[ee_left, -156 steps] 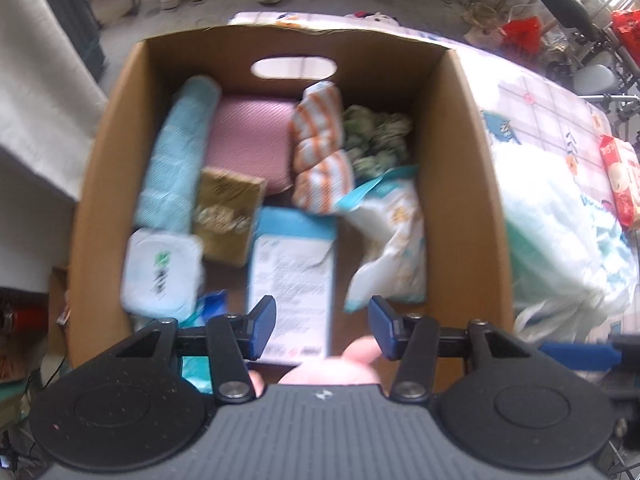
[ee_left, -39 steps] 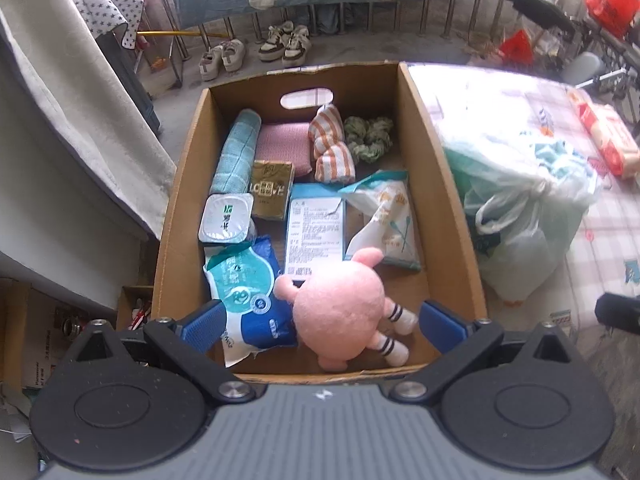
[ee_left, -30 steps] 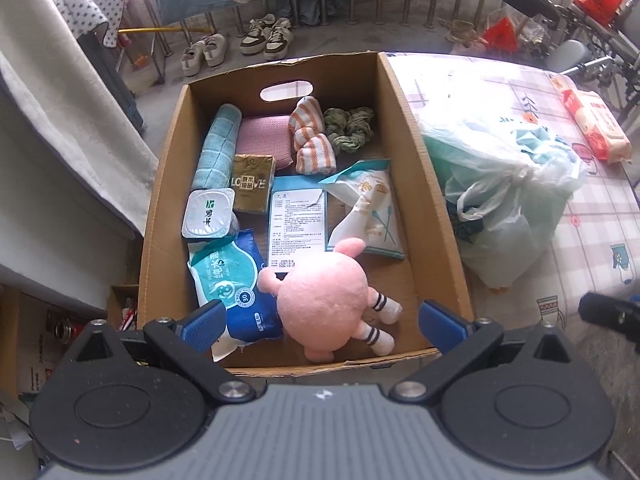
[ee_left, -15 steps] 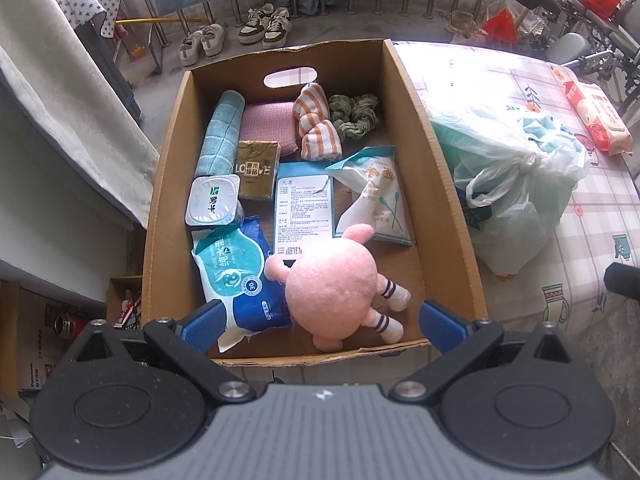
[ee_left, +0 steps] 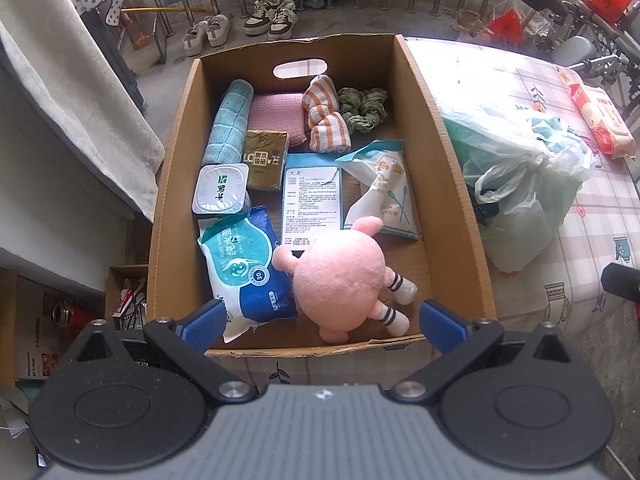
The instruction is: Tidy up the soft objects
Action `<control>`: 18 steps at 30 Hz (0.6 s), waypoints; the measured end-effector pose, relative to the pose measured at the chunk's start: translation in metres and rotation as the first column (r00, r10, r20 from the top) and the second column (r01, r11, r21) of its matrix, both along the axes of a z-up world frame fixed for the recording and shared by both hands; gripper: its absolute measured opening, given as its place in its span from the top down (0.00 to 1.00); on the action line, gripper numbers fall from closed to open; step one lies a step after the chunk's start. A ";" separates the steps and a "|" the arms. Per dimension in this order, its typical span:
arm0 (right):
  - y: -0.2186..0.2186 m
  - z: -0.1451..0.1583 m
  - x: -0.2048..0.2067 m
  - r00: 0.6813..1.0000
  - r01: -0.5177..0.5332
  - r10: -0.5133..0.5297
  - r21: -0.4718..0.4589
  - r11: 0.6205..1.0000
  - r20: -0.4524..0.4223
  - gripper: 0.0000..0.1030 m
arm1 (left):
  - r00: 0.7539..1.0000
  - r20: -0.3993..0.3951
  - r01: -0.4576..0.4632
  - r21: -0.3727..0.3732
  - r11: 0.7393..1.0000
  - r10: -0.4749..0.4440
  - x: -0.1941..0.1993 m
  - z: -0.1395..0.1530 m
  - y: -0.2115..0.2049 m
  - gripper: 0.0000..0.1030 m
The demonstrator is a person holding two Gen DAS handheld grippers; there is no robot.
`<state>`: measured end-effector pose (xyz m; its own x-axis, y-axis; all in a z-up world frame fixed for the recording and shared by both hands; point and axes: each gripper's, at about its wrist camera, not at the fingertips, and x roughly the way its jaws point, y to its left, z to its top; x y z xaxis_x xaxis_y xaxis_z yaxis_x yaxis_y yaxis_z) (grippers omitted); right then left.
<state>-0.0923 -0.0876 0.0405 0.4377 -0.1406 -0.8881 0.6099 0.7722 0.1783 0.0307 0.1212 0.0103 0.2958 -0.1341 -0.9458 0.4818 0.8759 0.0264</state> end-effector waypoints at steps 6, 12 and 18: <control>0.001 0.000 0.001 1.000 -0.002 0.002 -0.003 1.000 -0.002 0.01 | 1.000 -0.003 0.000 0.001 1.000 0.000 -0.002 0.000 0.000 0.00; 0.000 0.001 -0.001 1.000 0.004 -0.004 -0.004 1.000 0.001 0.01 | 1.000 -0.002 0.009 0.007 1.000 -0.009 -0.003 0.000 -0.001 0.00; 0.000 0.001 -0.001 1.000 0.001 -0.001 -0.003 1.000 0.001 0.01 | 1.000 -0.004 0.008 0.008 1.000 -0.008 -0.003 0.000 -0.002 0.00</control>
